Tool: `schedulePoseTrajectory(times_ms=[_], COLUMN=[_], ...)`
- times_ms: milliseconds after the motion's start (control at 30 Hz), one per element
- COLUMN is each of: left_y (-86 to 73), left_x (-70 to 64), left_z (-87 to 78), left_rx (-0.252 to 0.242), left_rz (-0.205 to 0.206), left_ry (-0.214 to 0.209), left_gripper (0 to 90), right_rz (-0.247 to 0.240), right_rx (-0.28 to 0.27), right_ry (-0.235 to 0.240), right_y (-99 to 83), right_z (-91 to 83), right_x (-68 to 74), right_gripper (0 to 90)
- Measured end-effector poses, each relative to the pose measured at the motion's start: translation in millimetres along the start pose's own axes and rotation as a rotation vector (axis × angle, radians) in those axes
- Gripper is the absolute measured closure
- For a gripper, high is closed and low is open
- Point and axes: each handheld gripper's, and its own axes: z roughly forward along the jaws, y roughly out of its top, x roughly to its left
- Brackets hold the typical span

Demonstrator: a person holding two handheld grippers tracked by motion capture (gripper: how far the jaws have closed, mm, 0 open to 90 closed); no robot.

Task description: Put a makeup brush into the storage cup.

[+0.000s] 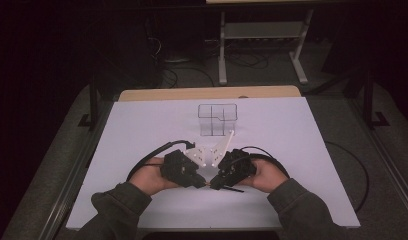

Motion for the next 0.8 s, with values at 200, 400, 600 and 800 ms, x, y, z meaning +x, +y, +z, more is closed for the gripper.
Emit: schedulePoseTrajectory(times_ms=[200,400,600,800], left_y=[-2.6,-11.3,-21.3,-19.7], left_x=[0.8,0.1,1.9,1.4], left_z=[-6.4,-14.1,-16.2,-14.0], left_rx=[-0.048,-0.074,-0.105,-0.116], left_rz=[-0.039,-0.064,-0.106,-0.111], left_ry=[0.0,0.034,0.05,0.047], left_gripper=[73.5,67.5,64.2,59.8], right_rz=[0.003,0.021,0.058,0.055], right_rx=[0.0,-0.024,-0.05,-0.065], right_ry=[-0.01,-0.013,-0.022,-0.035], right_y=[-1.7,-9.9,-20.7,-21.3], right_z=[-1.5,-5.9,-12.6,-13.9], right_x=[-0.8,-3.8,-7.4,-7.0], right_gripper=[82.4,82.4,82.5,82.5])
